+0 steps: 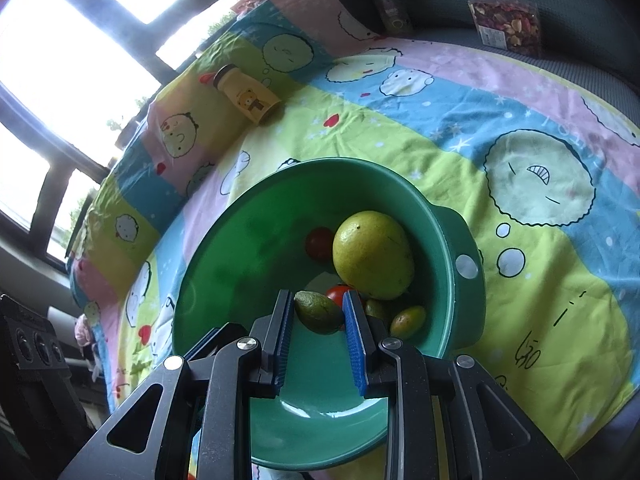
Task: Organize fruits
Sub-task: 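Lower both held olives into the green basin, then open the left tool releasing its olive while the right tool opens too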
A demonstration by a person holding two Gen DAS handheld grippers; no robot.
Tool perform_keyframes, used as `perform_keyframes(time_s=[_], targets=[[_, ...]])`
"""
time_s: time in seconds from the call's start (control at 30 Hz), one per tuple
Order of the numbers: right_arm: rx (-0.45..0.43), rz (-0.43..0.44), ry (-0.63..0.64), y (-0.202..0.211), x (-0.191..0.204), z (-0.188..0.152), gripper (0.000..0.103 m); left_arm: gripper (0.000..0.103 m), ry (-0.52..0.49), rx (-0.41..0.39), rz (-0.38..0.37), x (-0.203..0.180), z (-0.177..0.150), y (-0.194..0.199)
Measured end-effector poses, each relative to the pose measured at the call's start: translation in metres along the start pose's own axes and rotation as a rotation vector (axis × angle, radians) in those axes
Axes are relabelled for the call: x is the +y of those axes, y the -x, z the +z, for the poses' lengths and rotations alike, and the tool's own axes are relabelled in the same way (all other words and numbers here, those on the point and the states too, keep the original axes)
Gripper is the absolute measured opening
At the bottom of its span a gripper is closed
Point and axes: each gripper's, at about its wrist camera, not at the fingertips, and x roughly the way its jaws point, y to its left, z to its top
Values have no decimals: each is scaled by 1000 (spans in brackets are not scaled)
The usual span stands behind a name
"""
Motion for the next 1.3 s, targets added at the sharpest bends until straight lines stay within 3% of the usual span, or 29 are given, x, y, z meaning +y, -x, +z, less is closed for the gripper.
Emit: perform_keyframes(time_s=[0.93,1.2,1.3], targets=[[2,-48,19,-1,2,-1,27,18,-15,-6,26,0,-3,-1],[16,-14,10,-1,2,0,29,34,-43,-34,67,-2,-5,8],[15,-11,12,1,3,-1,37,43,-35,-52,59,1,-7,18]])
